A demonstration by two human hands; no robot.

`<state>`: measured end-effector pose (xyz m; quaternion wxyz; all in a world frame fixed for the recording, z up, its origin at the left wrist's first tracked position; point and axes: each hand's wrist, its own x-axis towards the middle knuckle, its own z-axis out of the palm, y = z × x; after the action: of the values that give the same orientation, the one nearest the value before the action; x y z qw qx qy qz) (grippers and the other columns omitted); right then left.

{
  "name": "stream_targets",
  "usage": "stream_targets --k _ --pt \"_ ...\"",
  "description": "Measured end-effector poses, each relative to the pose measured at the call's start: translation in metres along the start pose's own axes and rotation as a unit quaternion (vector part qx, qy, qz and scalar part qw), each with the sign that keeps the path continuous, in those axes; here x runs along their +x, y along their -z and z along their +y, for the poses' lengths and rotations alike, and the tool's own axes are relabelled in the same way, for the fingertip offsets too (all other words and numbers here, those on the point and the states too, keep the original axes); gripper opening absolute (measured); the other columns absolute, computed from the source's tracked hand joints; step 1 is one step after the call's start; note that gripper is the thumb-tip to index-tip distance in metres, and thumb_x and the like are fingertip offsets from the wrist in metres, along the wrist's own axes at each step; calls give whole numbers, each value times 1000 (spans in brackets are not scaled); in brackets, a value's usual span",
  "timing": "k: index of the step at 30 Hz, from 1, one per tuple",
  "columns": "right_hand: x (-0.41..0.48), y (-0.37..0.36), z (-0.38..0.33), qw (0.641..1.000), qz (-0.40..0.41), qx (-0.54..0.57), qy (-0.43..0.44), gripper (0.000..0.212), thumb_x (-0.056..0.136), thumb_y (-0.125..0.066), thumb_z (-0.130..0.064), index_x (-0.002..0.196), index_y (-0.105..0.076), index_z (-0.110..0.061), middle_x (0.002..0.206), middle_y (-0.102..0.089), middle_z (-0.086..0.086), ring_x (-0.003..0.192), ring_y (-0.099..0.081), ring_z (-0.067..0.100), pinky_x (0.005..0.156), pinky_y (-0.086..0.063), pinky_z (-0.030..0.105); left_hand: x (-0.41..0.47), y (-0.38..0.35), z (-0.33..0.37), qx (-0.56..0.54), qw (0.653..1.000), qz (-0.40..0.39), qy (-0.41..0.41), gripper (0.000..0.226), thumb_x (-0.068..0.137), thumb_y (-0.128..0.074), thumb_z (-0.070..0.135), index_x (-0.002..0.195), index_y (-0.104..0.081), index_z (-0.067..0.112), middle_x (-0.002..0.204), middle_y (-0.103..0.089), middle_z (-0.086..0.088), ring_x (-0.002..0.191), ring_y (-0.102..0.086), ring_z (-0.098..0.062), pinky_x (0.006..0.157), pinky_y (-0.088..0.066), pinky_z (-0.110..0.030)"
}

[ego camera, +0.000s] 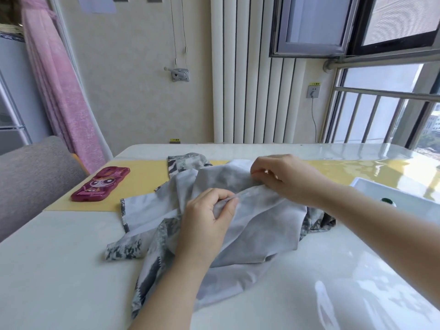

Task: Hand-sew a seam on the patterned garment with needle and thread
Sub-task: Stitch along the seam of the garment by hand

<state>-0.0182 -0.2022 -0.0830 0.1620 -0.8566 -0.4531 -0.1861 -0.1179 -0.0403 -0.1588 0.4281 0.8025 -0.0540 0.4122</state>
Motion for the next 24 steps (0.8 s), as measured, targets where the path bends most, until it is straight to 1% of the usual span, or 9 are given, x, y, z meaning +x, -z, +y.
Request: stream_targets --k 1,2,4,8,11,13,15,18,24 --pt "4 4 -2 1000 -23 16 10 11 93 -57 -21 94 -68 -20 87 -58 -5 74 -55 17 68 -45 33 0 0 0 3 1000 1 0 8 84 -63 25 80 -67 19 78 -64 16 79 -59 3 69 -40 -5" --pt "8 9 -3 999 -42 25 16 11 91 -60 -21 94 -71 -21 93 -58 -5 77 -53 11 73 -44 28 0 0 0 5 1000 0 0 8 84 -63 24 80 -67 19 78 -65 16 79 -59 3 68 -41 -5" --pt "15 16 -7 996 -80 12 26 12 90 -62 -22 95 -72 -25 94 -56 -8 81 -47 2 77 -36 19 0 1 1 1 1000 -4 7 6 86 -66 20 81 -68 18 78 -65 15 79 -60 3 68 -41 -5" --pt "21 24 -15 990 -128 -34 38 14 91 -61 -25 97 -71 -31 90 -56 -13 91 -39 4 81 -34 18 -1 2 2 -20 999 -18 42 5 86 -68 16 82 -68 19 79 -66 15 78 -60 2 67 -40 -5" --pt "23 26 -20 988 -145 -44 30 15 92 -60 -24 95 -71 -32 88 -59 -17 85 -41 0 75 -33 13 -1 3 3 -43 997 -29 65 5 87 -67 18 83 -67 21 79 -67 13 77 -60 2 67 -40 -5" --pt "23 28 -23 987 -159 -35 13 16 91 -60 -22 93 -73 -31 88 -64 -16 82 -49 -1 73 -38 13 -1 4 5 -56 995 -35 78 7 87 -66 19 81 -66 24 76 -67 14 75 -60 3 66 -40 -6" --pt "22 30 -26 985 -170 -29 -1 17 90 -60 -20 92 -73 -31 84 -63 -16 82 -56 3 72 -43 14 -1 5 7 -63 993 -44 88 13 87 -66 19 78 -64 28 73 -67 18 73 -60 4 64 -40 -5" --pt "21 30 -29 984 -176 -29 -12 18 90 -60 -19 93 -73 -31 80 -58 -20 81 -57 4 68 -43 12 -1 5 9 -74 991 -48 97 16 87 -66 18 77 -63 30 74 -66 23 72 -59 6 64 -39 -5" --pt "22 31 -29 984 -174 -13 -31 21 90 -59 -16 91 -73 -31 82 -61 -16 80 -57 4 64 -40 7 0 6 10 -93 988 -54 113 12 88 -66 19 79 -66 28 73 -67 22 72 -60 6 64 -40 -5"
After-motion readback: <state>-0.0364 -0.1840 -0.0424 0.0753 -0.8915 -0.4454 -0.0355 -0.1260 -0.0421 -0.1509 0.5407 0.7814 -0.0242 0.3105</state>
